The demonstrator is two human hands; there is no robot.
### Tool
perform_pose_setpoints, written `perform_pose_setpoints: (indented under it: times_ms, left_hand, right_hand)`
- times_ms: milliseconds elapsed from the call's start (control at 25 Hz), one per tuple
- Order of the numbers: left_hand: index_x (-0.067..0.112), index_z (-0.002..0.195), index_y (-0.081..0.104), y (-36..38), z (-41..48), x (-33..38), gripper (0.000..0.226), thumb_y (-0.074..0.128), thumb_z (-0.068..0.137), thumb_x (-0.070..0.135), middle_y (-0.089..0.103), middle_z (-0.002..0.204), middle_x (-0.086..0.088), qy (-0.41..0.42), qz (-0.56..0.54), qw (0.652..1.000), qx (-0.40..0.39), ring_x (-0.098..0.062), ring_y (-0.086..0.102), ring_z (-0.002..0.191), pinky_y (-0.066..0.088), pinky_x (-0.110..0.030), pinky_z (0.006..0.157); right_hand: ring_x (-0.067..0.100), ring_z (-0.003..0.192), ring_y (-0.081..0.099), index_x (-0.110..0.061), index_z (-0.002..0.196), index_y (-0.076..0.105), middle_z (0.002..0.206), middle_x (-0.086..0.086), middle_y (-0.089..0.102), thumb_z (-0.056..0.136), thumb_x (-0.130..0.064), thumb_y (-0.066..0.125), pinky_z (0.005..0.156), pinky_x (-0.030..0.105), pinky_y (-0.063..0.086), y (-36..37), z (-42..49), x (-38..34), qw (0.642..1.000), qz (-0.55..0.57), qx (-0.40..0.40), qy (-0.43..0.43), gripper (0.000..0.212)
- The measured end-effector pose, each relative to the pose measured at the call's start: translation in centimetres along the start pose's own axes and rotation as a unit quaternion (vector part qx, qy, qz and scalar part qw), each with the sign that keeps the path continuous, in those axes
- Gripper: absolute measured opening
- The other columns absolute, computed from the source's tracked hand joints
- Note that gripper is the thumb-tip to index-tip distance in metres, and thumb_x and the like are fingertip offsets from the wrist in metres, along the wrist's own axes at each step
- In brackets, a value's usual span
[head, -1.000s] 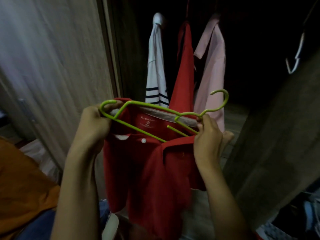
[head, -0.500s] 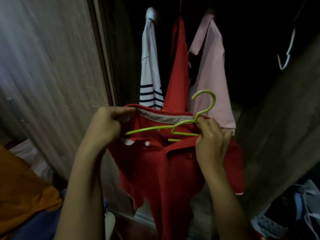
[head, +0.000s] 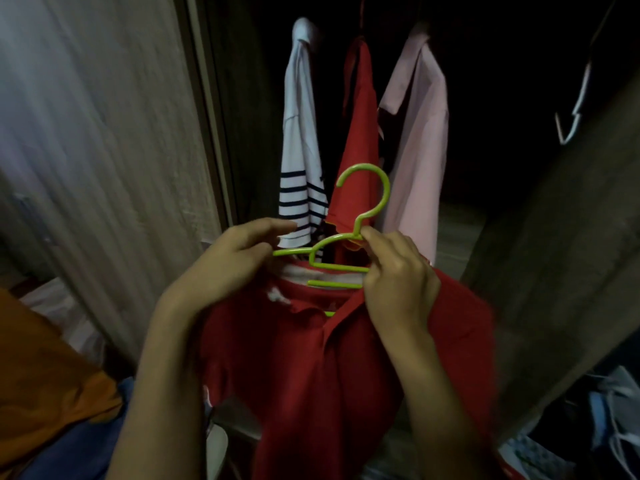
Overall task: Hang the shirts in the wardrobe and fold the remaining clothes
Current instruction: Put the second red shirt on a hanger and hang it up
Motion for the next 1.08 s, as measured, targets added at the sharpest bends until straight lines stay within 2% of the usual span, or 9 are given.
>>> perform_pose_setpoints:
  times_ms: [80, 200, 360, 520, 600, 760, 840, 1000, 1080]
  left_hand:
    - [0.018, 0.124, 0.057, -1.0, -0.5, -0.7, 0.033, 0.054, 0.092, 0.024, 0.064, 0.115, 0.008, 0.002, 0.032, 0.999, -0.007, 0.005, 0.059, 0.098, 0.044, -0.01, 0.085]
    - [0.021, 0.122, 0.058, -1.6, -0.4, -2.6, 0.055, 0.056, 0.081, 0.058, 0.065, 0.109, 0.006, -0.029, 0.186, 0.982, 0.007, -0.004, 0.061, 0.099, 0.047, -0.022, 0.086]
    - [0.018, 0.094, 0.067, -2.2, -0.6, -3.4, 0.027, 0.07, 0.078, 0.039, 0.065, 0.078, 0.001, -0.007, 0.252, 0.964, 0.086, -0.013, 0.06, 0.076, 0.039, -0.014, 0.062]
    - [0.015, 0.087, 0.068, -2.6, -1.7, -3.4, 0.016, 0.062, 0.076, 0.026, 0.063, 0.075, 0.007, 0.063, 0.224, 0.949, 0.213, -0.006, 0.058, 0.071, 0.037, -0.01, 0.061]
    - [0.011, 0.088, 0.068, -3.4, -2.2, -3.6, 0.015, 0.062, 0.076, 0.018, 0.061, 0.078, 0.005, 0.079, 0.212, 0.94, 0.257, -0.005, 0.057, 0.073, 0.035, -0.008, 0.064]
    - [0.004, 0.086, 0.068, -5.4, -3.0, -3.9, 0.012, 0.069, 0.076, -0.003, 0.059, 0.076, 0.0, 0.074, 0.235, 0.925, 0.289, -0.016, 0.057, 0.074, 0.033, -0.016, 0.063]
    - [0.003, 0.085, 0.067, -5.8, -3.2, -3.8, 0.013, 0.07, 0.074, -0.005, 0.055, 0.075, 0.002, 0.086, 0.26, 0.916, 0.293, -0.012, 0.053, 0.073, 0.029, -0.016, 0.061]
    - [0.004, 0.093, 0.067, -6.5, -3.7, -3.1, 0.018, 0.063, 0.075, 0.005, 0.057, 0.084, 0.004, 0.124, 0.268, 0.902, 0.316, -0.011, 0.054, 0.081, 0.034, -0.019, 0.069]
    - [0.004, 0.094, 0.067, -6.5, -4.0, -2.8, 0.025, 0.056, 0.073, 0.007, 0.057, 0.087, 0.004, 0.138, 0.26, 0.898, 0.327, -0.009, 0.053, 0.083, 0.037, -0.019, 0.071]
  right_hand:
    - [0.025, 0.069, 0.063, -0.014, 0.099, 0.072, 0.074, 0.002, 0.064, 0.062, 0.013, 0.061, 0.06, 0.022, 0.031, -0.1, 0.1, 0.1, 1.0, 0.004, 0.003, 0.011, 0.047]
    - [0.024, 0.07, 0.063, -0.014, 0.098, 0.072, 0.075, 0.001, 0.065, 0.066, 0.012, 0.064, 0.061, 0.023, 0.034, 0.1, 0.4, -0.5, 1.0, 0.024, 0.006, 0.006, 0.043]
    - [0.022, 0.071, 0.064, -0.015, 0.099, 0.073, 0.076, 0.0, 0.066, 0.072, 0.009, 0.069, 0.059, 0.021, 0.038, 0.7, 0.3, -0.9, 0.999, 0.051, -0.001, -0.012, 0.036]
    - [0.008, 0.079, 0.059, -0.012, 0.102, 0.071, 0.082, 0.001, 0.065, 0.076, 0.013, 0.064, 0.065, 0.006, 0.037, 1.3, 1.3, -1.2, 0.985, 0.159, -0.062, -0.017, 0.037]
    - [0.008, 0.084, 0.06, -0.01, 0.101, 0.071, 0.089, 0.003, 0.066, 0.073, 0.022, 0.055, 0.071, -0.001, 0.038, 1.4, 2.0, -1.1, 0.962, 0.248, -0.105, 0.049, 0.045]
    - [-0.004, 0.078, 0.061, -0.02, 0.092, 0.068, 0.089, -0.007, 0.068, 0.075, 0.022, 0.046, 0.069, 0.005, 0.045, -0.7, 3.7, -0.1, 0.908, 0.354, -0.083, 0.207, 0.05]
    - [-0.002, 0.08, 0.061, -0.022, 0.093, 0.067, 0.093, -0.007, 0.069, 0.076, 0.021, 0.05, 0.07, 0.011, 0.048, -2.2, 4.5, -0.4, 0.891, 0.416, -0.089, 0.158, 0.049]
    - [0.026, 0.094, 0.067, -0.009, 0.105, 0.066, 0.111, 0.007, 0.068, 0.084, 0.014, 0.056, 0.053, 0.029, 0.053, -3.2, 4.2, -2.4, 0.753, 0.574, -0.318, 0.048, 0.033]
    - [0.025, 0.091, 0.065, -0.013, 0.104, 0.068, 0.108, 0.004, 0.069, 0.09, -0.004, 0.057, 0.056, 0.027, 0.052, -2.8, 4.5, -1.1, 0.789, 0.553, -0.247, 0.102, 0.02]
Point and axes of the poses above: each hand's wrist, its own z-axis towards the middle knuckle, its own y-axis out of the palm, x = y × z, the point moved 4 cm from there along z, towards the middle knuckle
